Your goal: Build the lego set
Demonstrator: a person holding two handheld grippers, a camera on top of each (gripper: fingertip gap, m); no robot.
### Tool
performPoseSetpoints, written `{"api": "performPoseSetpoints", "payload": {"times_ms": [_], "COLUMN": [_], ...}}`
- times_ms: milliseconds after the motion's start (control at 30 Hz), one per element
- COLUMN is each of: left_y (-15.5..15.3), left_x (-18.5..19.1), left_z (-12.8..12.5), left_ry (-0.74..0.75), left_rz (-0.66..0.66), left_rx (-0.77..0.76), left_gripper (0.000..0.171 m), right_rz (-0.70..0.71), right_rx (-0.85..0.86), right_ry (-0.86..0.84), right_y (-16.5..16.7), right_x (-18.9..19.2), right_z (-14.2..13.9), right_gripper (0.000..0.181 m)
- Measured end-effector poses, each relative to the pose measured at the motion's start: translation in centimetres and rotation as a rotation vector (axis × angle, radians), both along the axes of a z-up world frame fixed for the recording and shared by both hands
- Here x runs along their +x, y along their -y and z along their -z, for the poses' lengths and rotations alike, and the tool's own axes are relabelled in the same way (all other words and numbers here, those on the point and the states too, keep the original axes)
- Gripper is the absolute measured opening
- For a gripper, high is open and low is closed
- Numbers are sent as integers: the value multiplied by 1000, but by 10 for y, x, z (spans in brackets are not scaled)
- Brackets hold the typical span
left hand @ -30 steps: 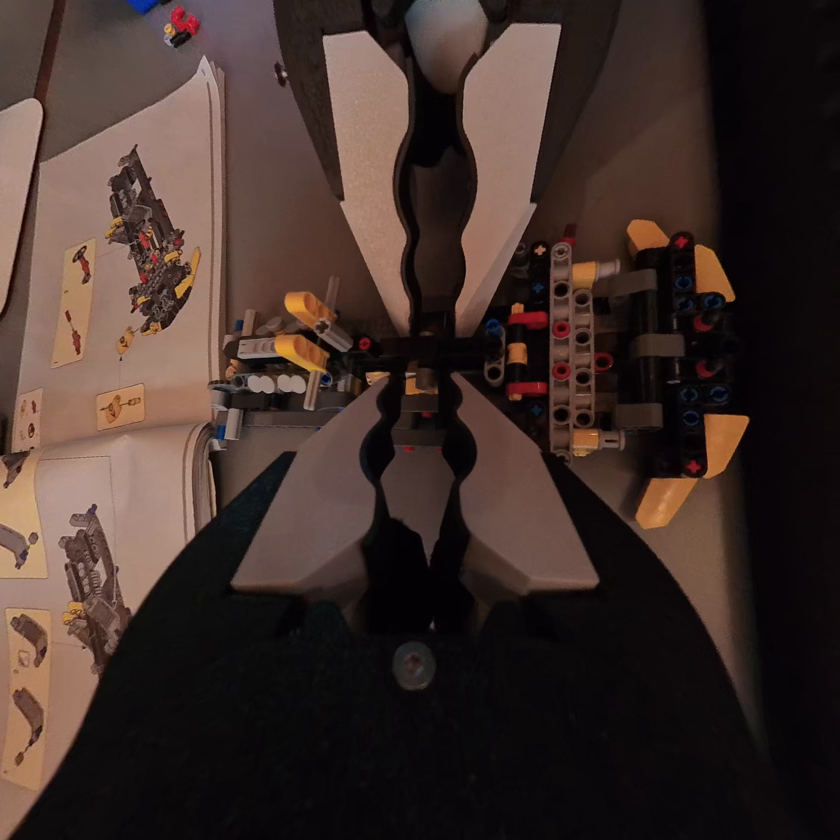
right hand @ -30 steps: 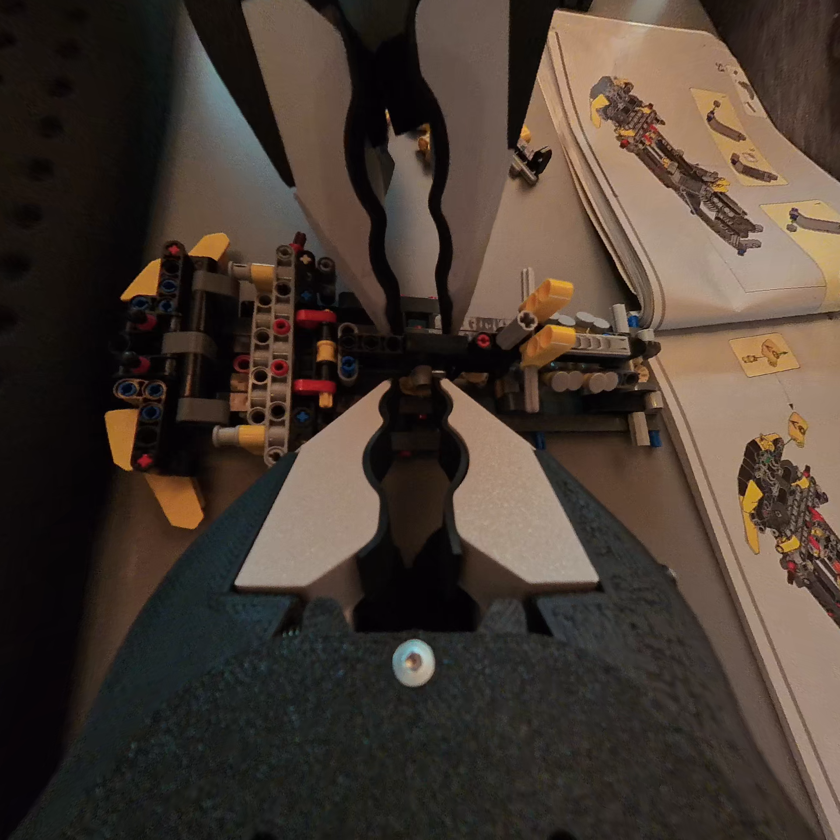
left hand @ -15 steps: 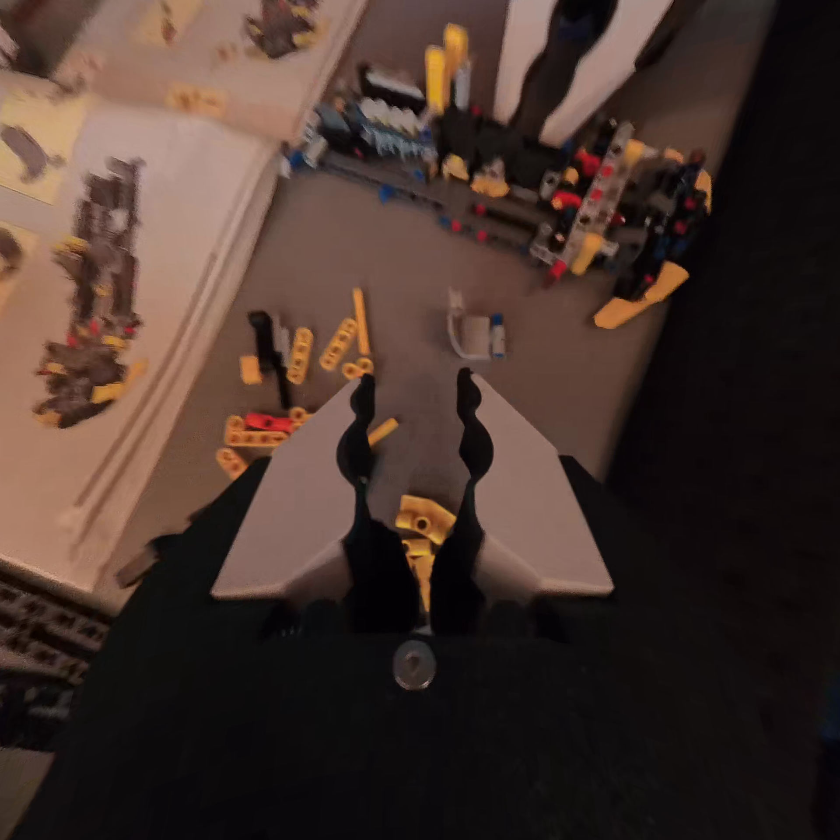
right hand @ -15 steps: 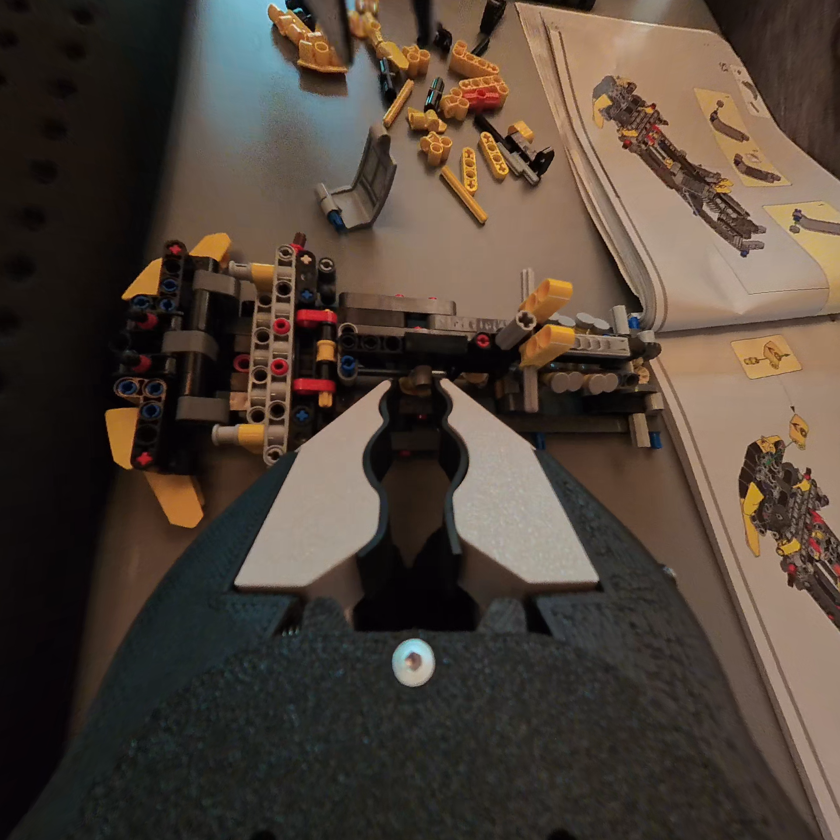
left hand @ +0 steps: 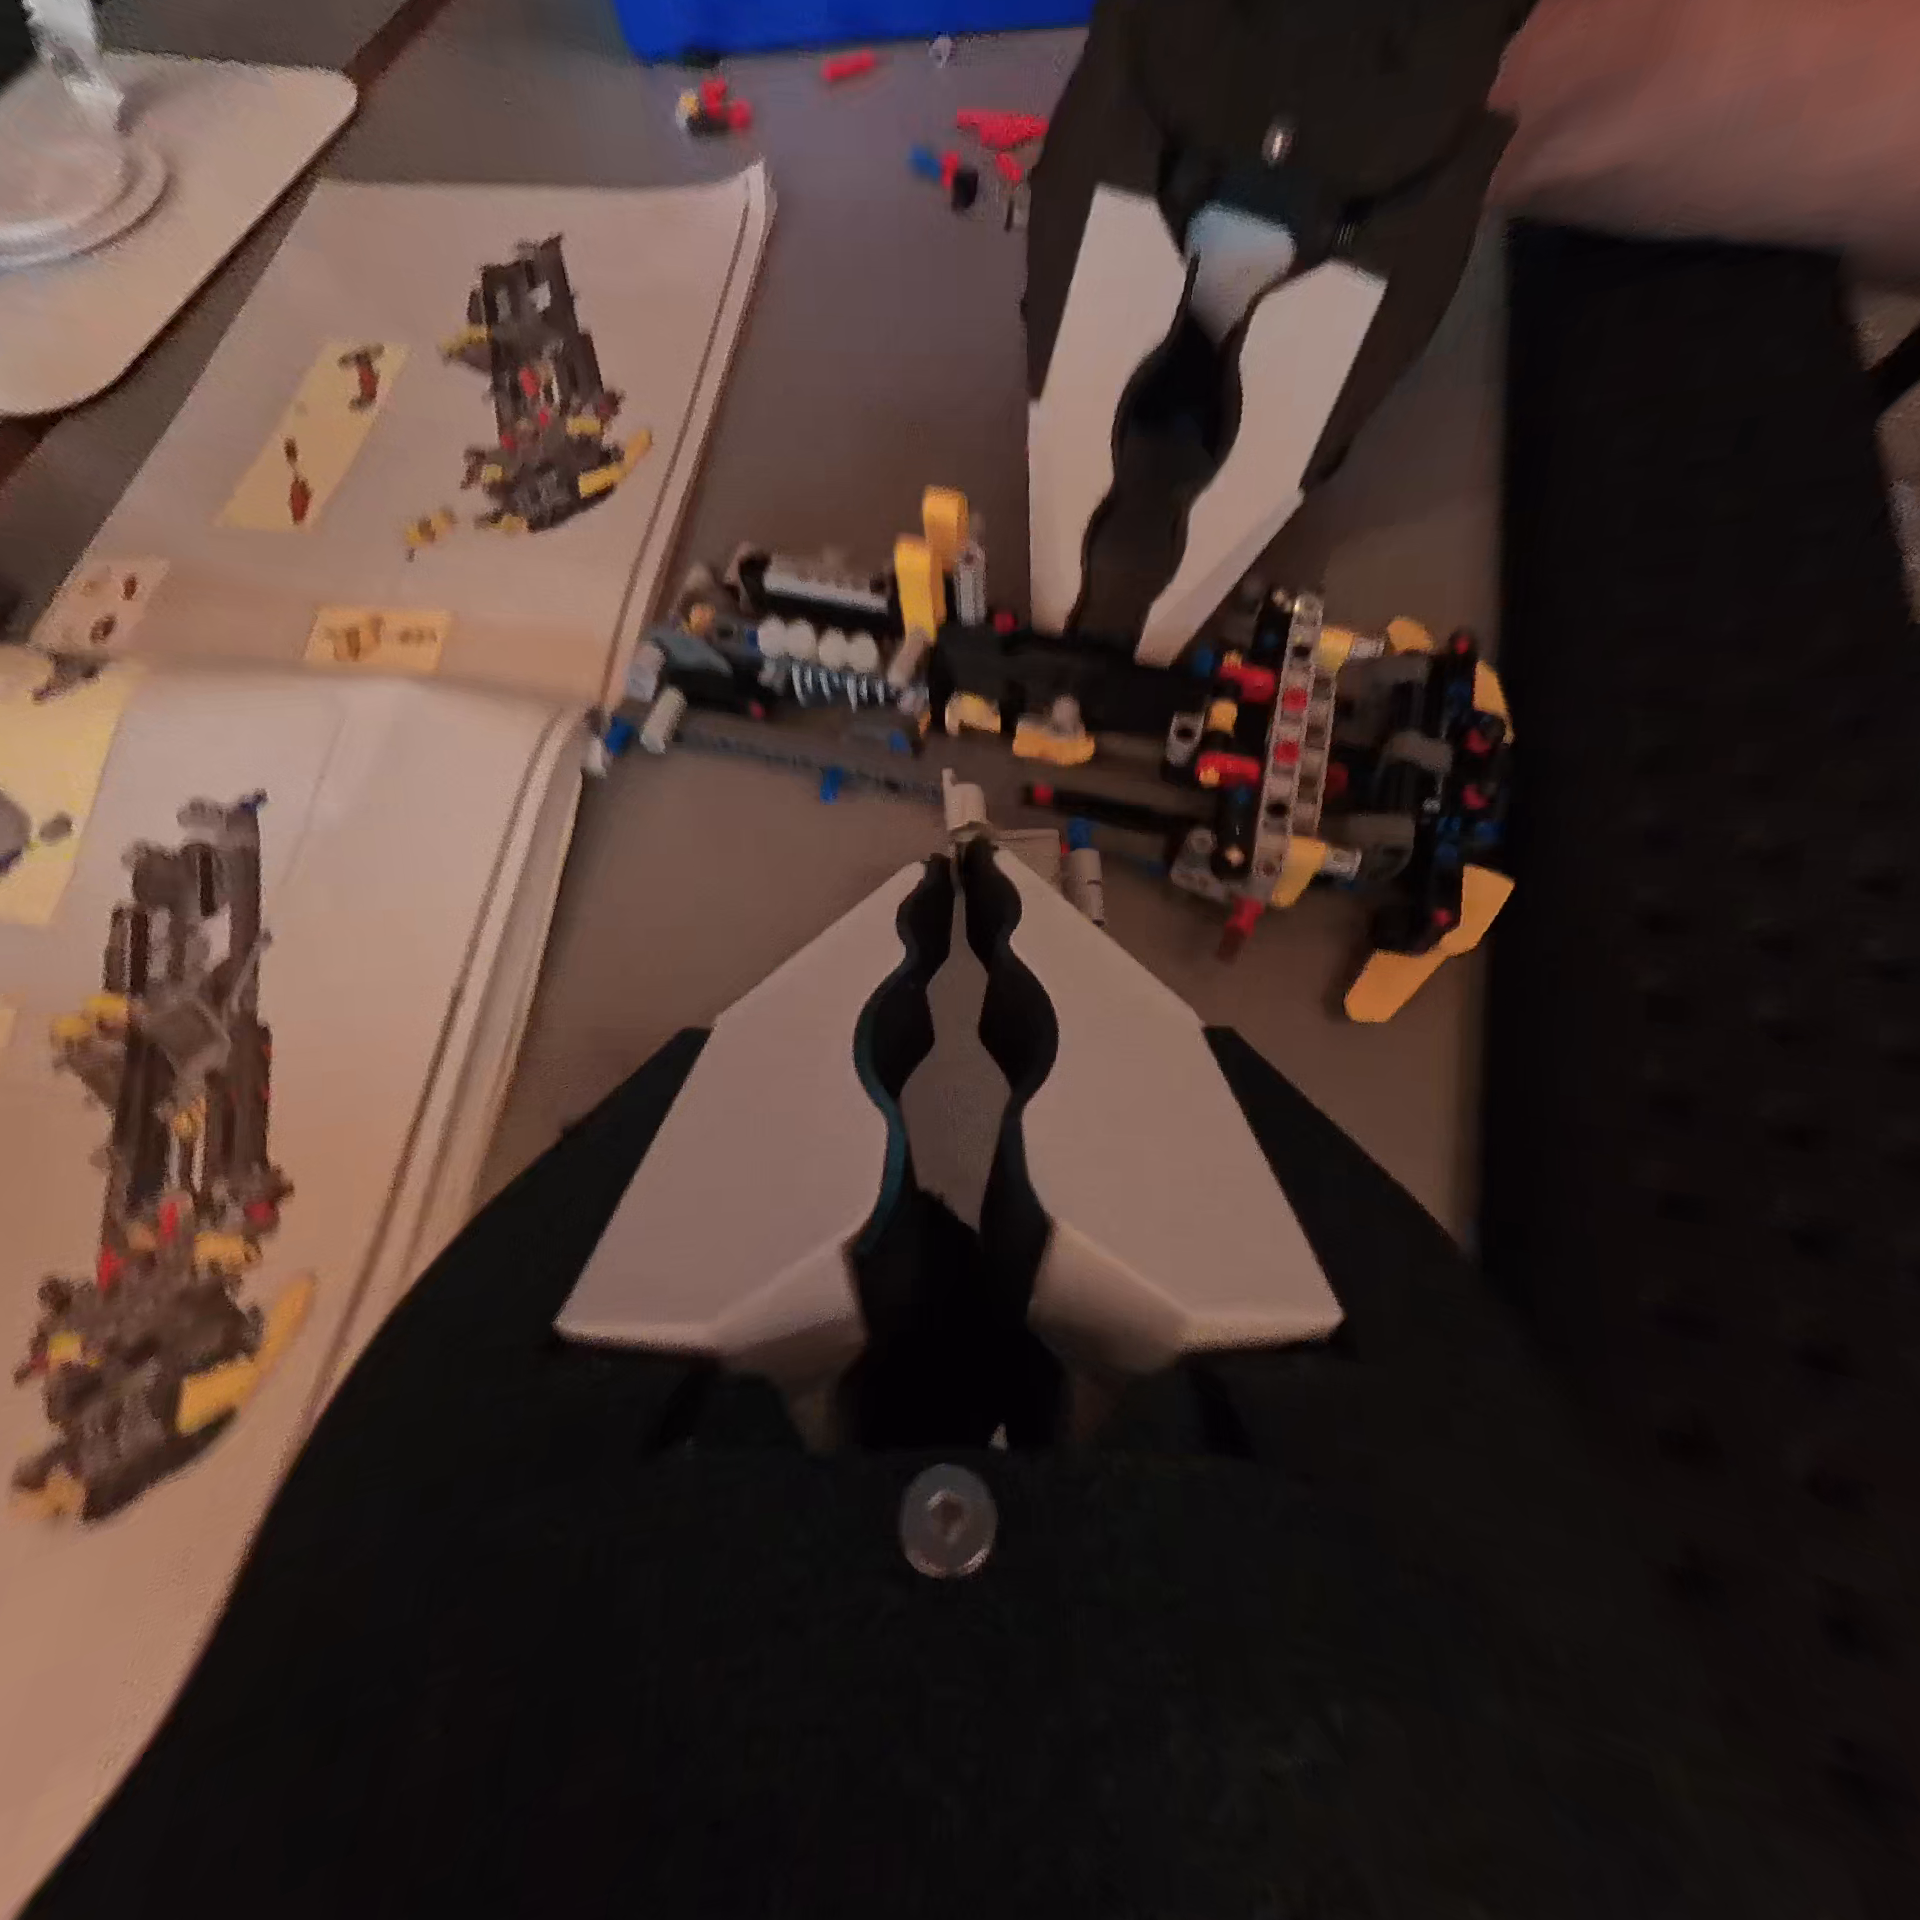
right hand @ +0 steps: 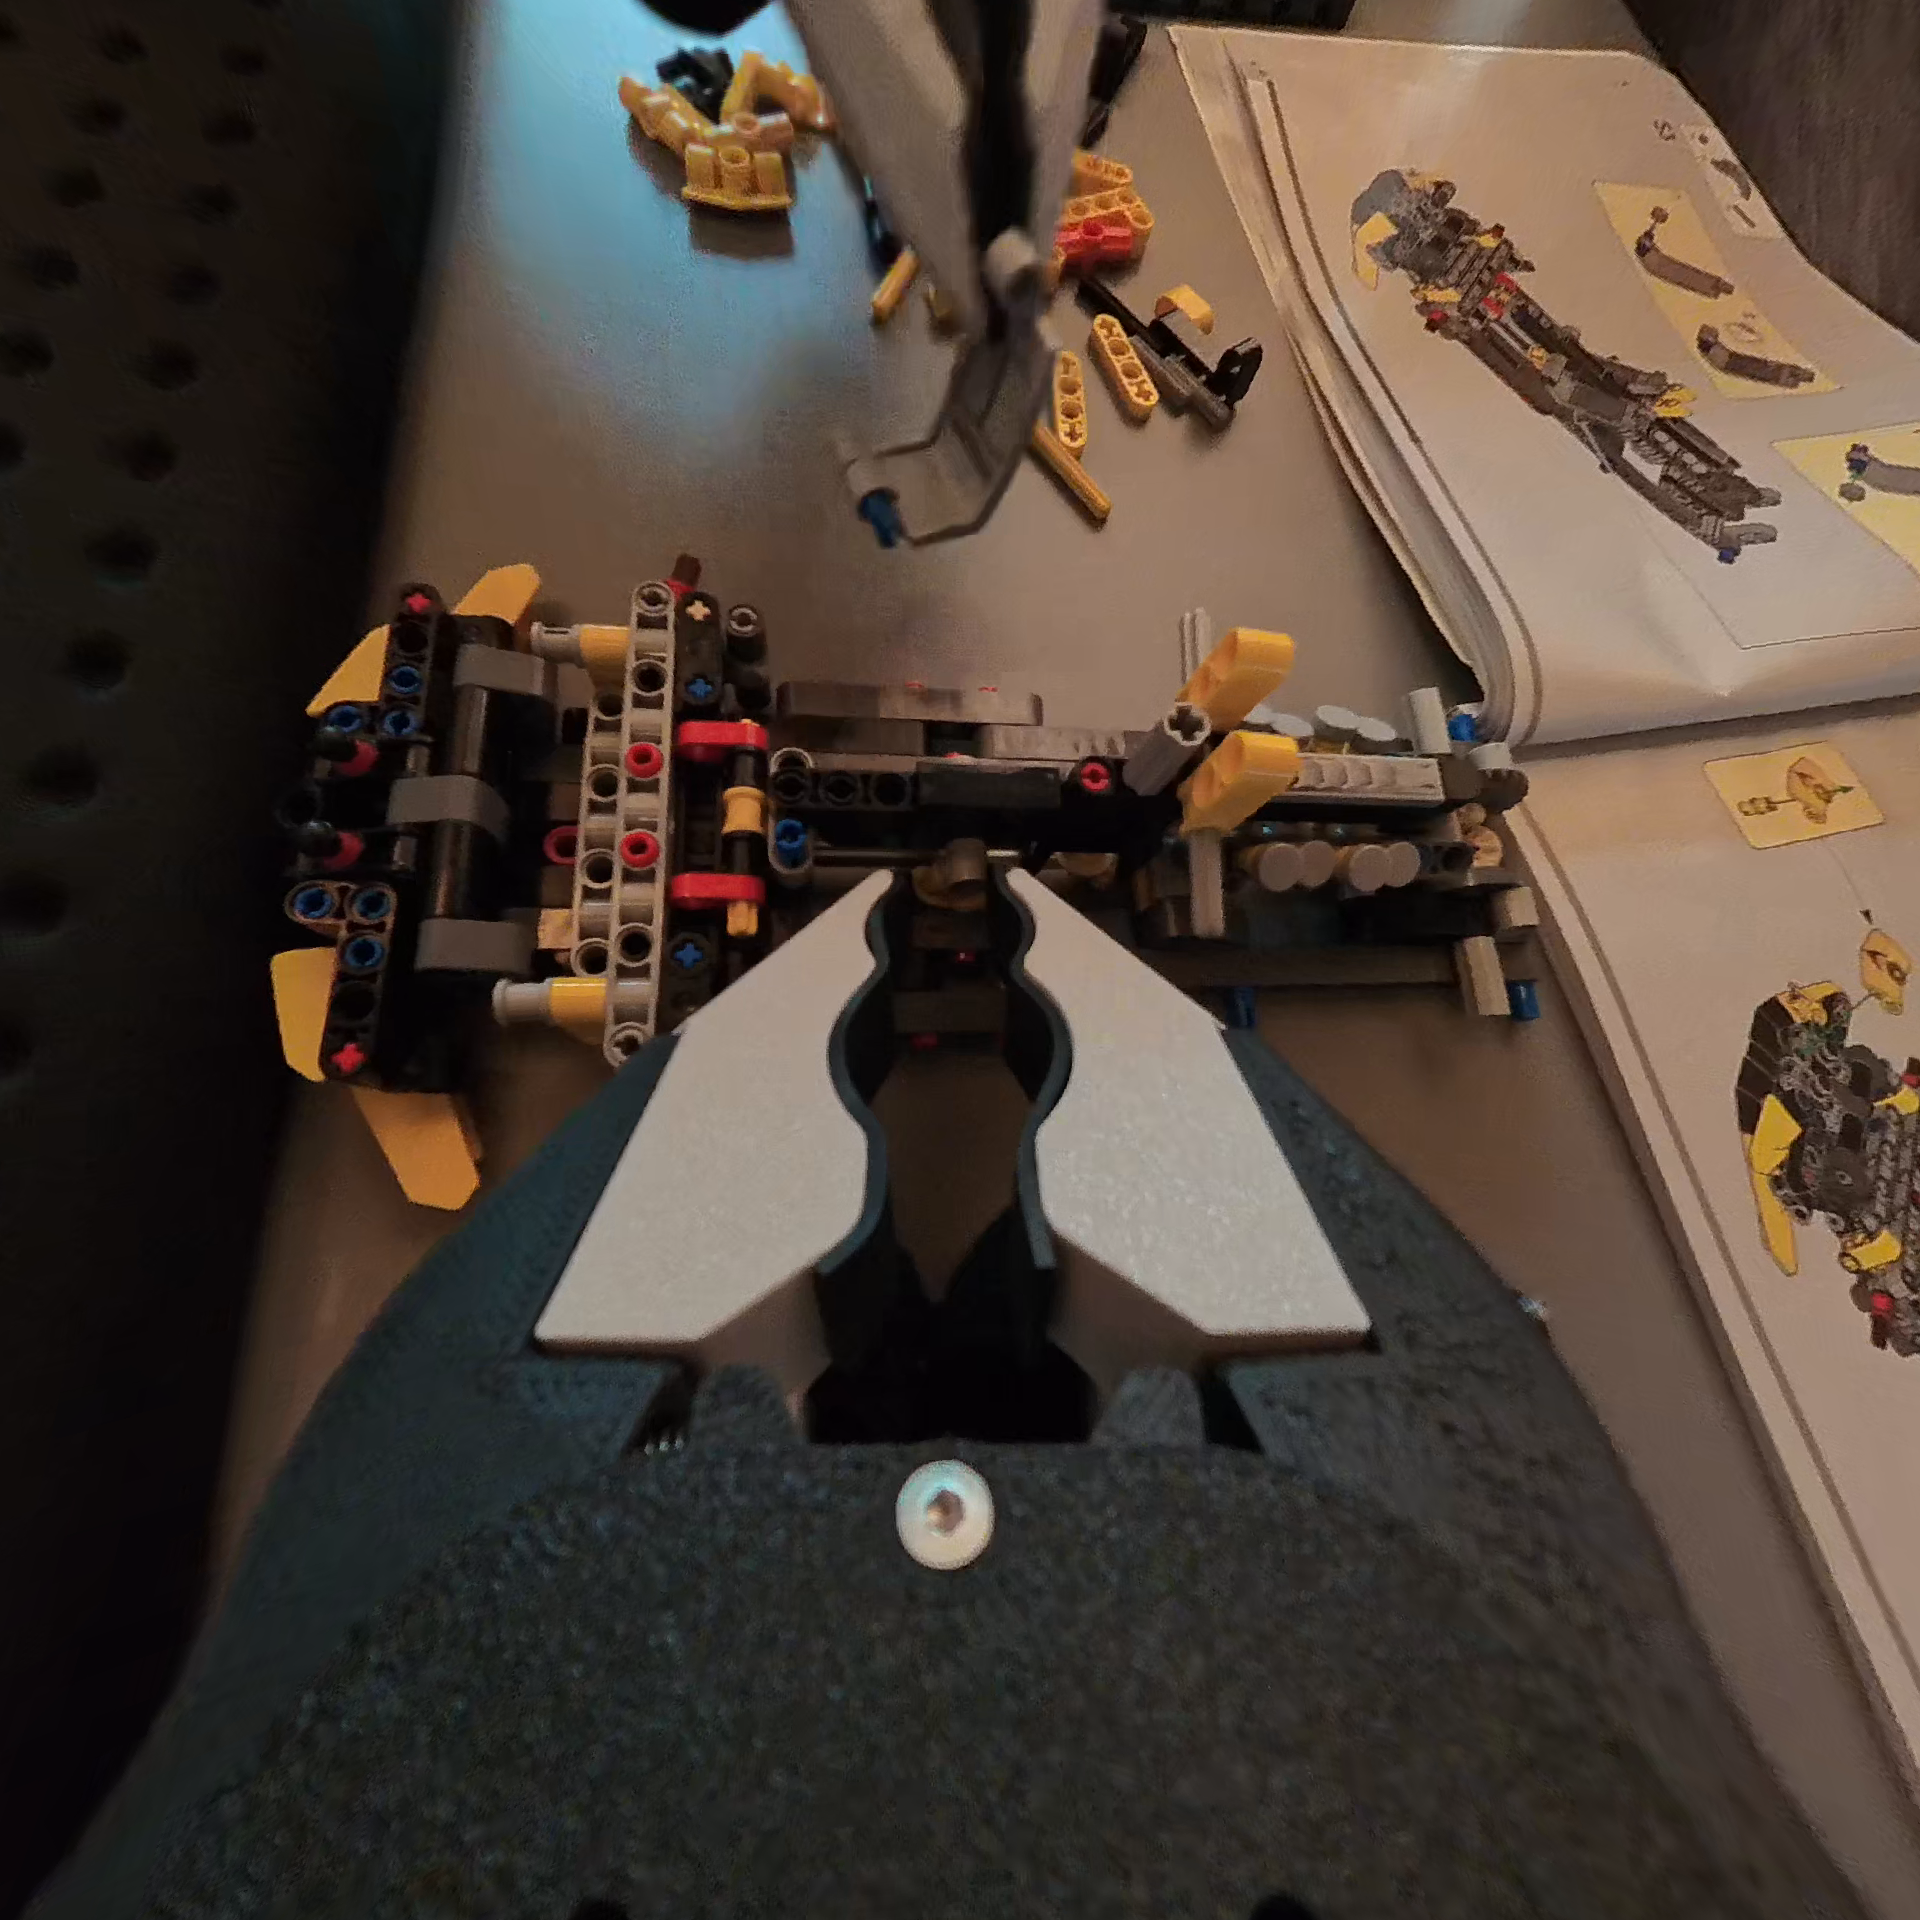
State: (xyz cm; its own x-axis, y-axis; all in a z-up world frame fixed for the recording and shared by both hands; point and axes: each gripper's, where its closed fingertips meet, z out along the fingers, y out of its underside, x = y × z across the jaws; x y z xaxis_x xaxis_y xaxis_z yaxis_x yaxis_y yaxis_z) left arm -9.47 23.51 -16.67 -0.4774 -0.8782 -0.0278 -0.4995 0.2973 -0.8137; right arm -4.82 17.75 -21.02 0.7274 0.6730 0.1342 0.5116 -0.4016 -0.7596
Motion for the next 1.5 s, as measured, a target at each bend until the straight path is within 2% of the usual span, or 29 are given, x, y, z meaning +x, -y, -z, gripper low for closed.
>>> {"api": "performPoseSetpoints", "payload": {"times_ms": [67,133,300,400,600,1267,1500], "left_y": [-3,-4,-4,2,5,9,15], "left_x": [13,24,35,34,39,50,53], "left_z": [-5,0,15,19,21,22,22], "left_ry": [-39,-105,-203,-214,-224,-366,-378], "left_rz": [54,112,209,263,310,518,539], "left_rx": [15,36,20,10,-15,-71,-65], "left_gripper": [0,0,0,0,0,0,0], "right_rz": [-9,0,134,158,158,115,115], "right_rx": [0,21,99,103,85,45,44], "right_ry": [-27,-85,-280,-276,-186,-219,-217], "right_y": [2,5,-4,-12,-18,-13,-14], "right_x": [0,3,29,32,33,37,36], "right_z": [-4,-16,-49,-44,-32,-30,-31], "right_gripper": [17,17,19,19,5,4,4]}}
